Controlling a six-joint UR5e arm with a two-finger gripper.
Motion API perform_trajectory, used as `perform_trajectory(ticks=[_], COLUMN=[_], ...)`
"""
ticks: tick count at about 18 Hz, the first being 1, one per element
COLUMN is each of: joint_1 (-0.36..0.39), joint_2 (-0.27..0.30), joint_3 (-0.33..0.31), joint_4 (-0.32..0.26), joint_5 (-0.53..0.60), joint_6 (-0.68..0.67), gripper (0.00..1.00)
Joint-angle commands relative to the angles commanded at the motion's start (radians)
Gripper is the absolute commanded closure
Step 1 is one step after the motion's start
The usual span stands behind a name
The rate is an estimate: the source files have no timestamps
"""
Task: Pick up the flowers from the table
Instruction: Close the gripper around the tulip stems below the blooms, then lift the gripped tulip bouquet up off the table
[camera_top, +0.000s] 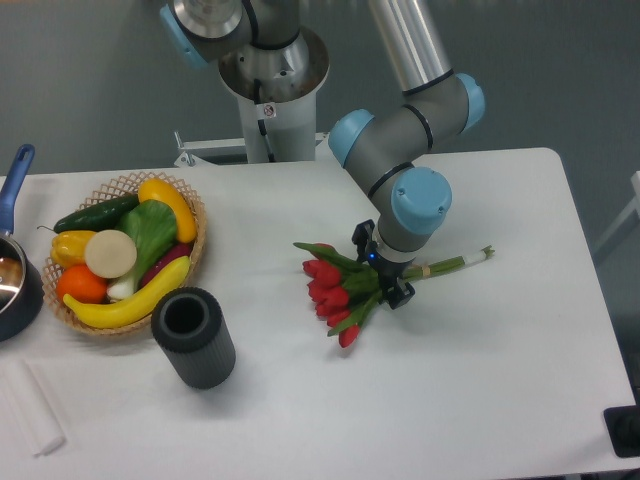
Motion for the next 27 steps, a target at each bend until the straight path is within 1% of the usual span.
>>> perform_trajectory(ticks=[2, 3, 4, 7, 13, 15, 16, 17, 21, 25, 27], joint_1=[0.000, 0.000, 0.000, 0.000, 0.005, 0.009, 0.011, 0.015, 0.032, 0.060, 0.070], joint_2=[0.000, 0.005, 0.008, 0.011, 0.031, 0.057, 0.072, 0.101, 0.144, 0.210, 0.222], joint_3=[0.000, 0.002, 0.002, 0.003, 0.009, 0.011, 0.014, 0.017, 0.028, 0.041, 0.058], joint_4=[0.002, 0.002, 0.002, 0.000, -0.002, -0.003, -0.003, -0.005, -0.005, -0.005, -0.005], joint_5=[0.000, 0.000, 0.000, 0.000, -0.002, -0.006, -0.030, -0.067, -0.179, -0.357, -0.461], joint_6=[-0.020, -0.032, -0.038, -0.043, -0.038, -0.038, -0.038, -0.038, -0.041, -0.086, -0.101], gripper=[0.42, 0.50, 0.54, 0.63, 0.63, 0.63, 0.63, 0.63, 0.62, 0.62, 0.62])
